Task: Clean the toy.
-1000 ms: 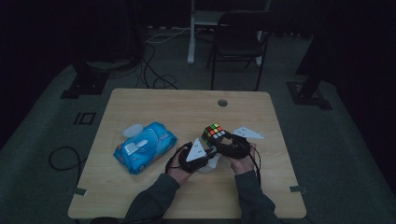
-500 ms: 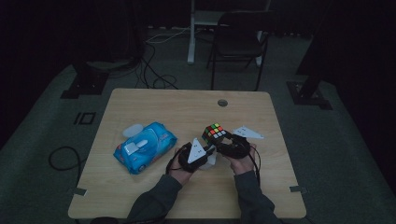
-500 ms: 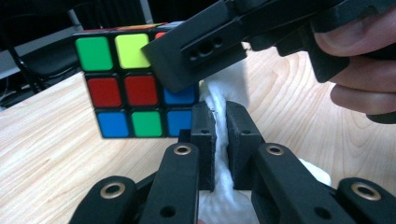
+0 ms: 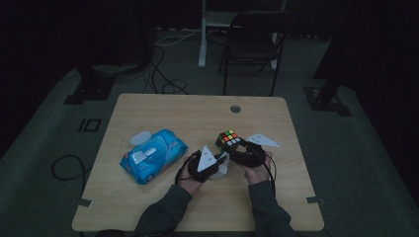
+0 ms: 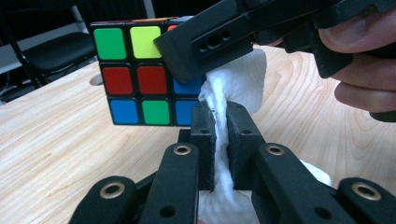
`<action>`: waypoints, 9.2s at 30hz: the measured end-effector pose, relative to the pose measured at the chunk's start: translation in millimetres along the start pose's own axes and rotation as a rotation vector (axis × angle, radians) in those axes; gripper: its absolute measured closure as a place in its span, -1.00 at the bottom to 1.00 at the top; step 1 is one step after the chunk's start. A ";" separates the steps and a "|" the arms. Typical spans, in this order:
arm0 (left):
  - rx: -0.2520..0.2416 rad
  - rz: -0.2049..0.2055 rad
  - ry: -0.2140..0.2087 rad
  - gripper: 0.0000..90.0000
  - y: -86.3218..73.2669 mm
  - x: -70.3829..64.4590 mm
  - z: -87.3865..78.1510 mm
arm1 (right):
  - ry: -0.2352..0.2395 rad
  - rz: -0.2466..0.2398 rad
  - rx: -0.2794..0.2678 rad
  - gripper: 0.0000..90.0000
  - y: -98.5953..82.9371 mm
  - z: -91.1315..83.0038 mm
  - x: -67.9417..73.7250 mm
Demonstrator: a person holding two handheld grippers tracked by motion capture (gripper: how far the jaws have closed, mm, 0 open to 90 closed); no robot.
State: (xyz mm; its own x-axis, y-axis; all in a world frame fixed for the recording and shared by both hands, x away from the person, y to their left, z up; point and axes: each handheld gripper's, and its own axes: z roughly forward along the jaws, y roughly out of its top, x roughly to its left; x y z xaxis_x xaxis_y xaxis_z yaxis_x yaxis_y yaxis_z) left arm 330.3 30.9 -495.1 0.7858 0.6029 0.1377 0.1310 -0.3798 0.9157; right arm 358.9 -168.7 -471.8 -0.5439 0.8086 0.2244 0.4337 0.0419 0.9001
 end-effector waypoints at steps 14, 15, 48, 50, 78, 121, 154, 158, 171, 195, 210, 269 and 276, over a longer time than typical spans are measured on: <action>-0.011 -0.003 0.026 0.86 0.6 -5.0 7.7 | 0.002 0.011 0.008 -0.23 -0.9 6.4 8.6; -0.013 -0.004 0.032 0.86 0.6 -5.2 8.0 | 0.006 0.013 0.006 -0.22 -0.9 7.3 9.9; -0.059 -0.021 0.187 0.86 -8.2 -14.4 3.3 | -0.044 0.067 -0.031 -0.22 3.3 7.1 7.0; -0.057 -0.018 0.192 0.86 -8.6 -14.2 2.8 | -0.049 0.067 -0.029 -0.23 3.2 7.0 5.7; -0.055 -0.012 0.196 0.87 -3.7 -14.0 9.6 | -0.022 0.060 -0.022 -0.22 4.4 17.1 22.1; -0.075 -0.008 0.229 0.86 -8.5 -17.8 8.9 | -0.014 0.096 -0.041 -0.22 6.0 12.4 18.6; -0.013 0.011 0.226 0.85 -18.9 -6.4 -2.5 | -0.060 0.054 -0.027 -0.22 1.6 6.9 7.3; -0.008 -0.005 0.235 0.85 -20.6 -1.2 -6.1 | -0.068 0.038 -0.024 -0.23 0.5 5.8 6.5; 0.025 -0.044 0.247 0.85 -24.1 14.6 -9.8 | -0.069 -0.032 0.006 -0.23 -7.5 1.9 3.3; 0.108 -0.061 0.281 0.85 -38.6 35.3 -13.1 | -0.063 -0.180 0.067 -0.23 -26.6 1.0 -1.7; 0.176 -0.075 0.249 0.85 -47.2 42.2 -7.4 | -0.063 -0.184 0.104 -0.23 -40.7 3.6 -12.3; 0.264 -0.164 0.189 0.07 -57.2 62.1 -3.5 | -0.168 -0.179 0.125 -0.62 -64.7 -2.1 -35.9; 0.222 -0.177 0.170 -0.05 -55.7 62.2 -10.0 | -0.150 -0.168 0.057 -0.68 -57.4 -12.3 -33.6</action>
State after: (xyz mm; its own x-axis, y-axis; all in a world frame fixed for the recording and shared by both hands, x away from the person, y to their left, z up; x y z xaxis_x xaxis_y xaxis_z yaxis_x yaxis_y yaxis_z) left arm 365.9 96.6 -533.9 0.6296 0.7745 0.0619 0.3998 -0.3912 0.8289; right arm 343.4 -205.5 -526.4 -0.5006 0.8656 0.0114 0.3886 0.2129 0.8965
